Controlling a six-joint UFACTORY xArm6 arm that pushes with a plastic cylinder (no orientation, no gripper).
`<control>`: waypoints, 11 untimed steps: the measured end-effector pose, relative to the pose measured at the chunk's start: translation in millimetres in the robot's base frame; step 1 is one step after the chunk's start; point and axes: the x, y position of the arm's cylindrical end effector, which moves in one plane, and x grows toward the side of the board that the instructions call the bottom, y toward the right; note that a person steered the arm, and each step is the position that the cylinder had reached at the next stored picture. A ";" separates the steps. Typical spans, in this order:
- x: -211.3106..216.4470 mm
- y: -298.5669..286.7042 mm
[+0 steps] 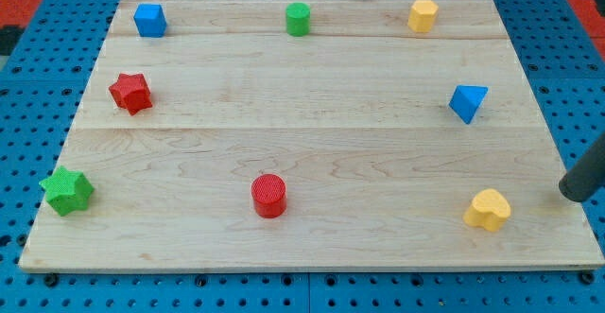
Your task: Push the yellow heart horizontally to the right side of the red circle
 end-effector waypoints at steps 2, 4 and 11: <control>1.1 -9.3; 41.6 -27.1; -0.4 -67.2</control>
